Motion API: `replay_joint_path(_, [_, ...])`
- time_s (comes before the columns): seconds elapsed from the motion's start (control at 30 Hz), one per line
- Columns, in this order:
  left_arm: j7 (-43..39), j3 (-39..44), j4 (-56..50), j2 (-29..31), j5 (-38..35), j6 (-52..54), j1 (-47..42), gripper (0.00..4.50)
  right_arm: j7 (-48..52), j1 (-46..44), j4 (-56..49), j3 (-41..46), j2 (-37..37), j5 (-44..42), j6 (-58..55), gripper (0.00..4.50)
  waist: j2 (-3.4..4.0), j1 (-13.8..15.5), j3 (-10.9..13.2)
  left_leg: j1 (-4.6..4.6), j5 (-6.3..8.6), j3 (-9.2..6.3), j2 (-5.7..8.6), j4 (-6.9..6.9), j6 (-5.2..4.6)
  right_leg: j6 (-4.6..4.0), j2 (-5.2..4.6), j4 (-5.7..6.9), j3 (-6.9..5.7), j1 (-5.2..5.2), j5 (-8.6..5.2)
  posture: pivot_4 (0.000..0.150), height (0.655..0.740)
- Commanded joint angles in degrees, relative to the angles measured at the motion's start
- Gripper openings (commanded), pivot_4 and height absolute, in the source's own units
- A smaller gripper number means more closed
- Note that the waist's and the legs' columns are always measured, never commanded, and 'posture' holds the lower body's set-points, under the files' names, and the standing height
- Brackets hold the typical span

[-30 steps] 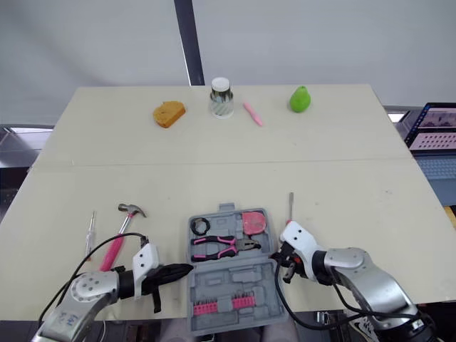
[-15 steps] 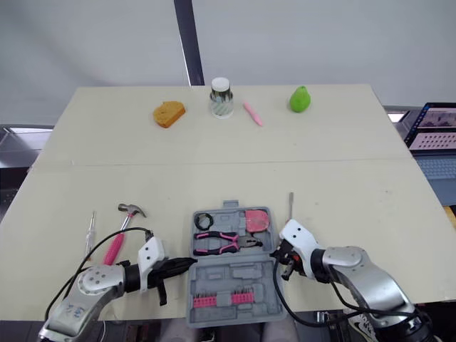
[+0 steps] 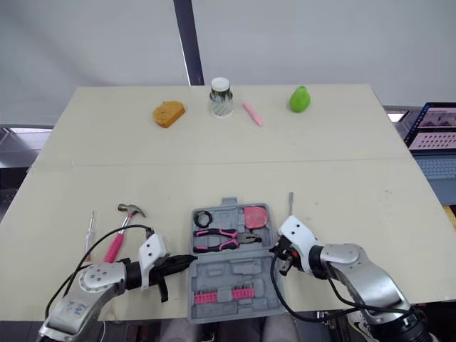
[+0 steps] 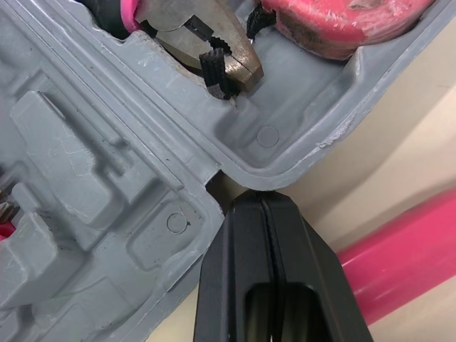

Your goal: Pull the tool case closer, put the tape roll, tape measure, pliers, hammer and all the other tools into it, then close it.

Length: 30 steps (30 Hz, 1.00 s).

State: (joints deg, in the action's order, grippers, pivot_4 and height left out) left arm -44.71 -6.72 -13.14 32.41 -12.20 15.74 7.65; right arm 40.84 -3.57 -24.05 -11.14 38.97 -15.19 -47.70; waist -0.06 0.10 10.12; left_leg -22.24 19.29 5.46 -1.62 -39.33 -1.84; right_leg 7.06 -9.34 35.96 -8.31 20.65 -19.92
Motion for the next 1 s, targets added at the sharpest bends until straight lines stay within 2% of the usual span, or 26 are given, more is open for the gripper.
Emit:
replay_joint_path(0.03, [0.1, -0.5, -3.7, -0.6, -0.4, -0.6, -0.4, 0.02, -0.3, -0.5, -0.9, 0.4, -0.7, -0.6, 0.3, 0.0, 0.0, 0.0, 0.0, 0.0, 0.0, 0.0, 0.0, 0.0, 0.0, 0.0, 0.0, 0.0, 0.0, 0.0, 0.0, 0.15, 0.695])
replay_joint_path(1.0, [1.3, -0.8, 1.7, -3.2, 1.7, -4.1, -2.4, 0.02, -2.6, -2.0, 1.2, 1.0, -2.5, 1.0, 0.4, 0.0, 0.0, 0.0, 0.0, -0.01, -0.04, -0.01, 0.03, 0.0, -0.01, 0.0, 0.08, 0.02, -0.02, 0.0, 0.0, 0.15, 0.695])
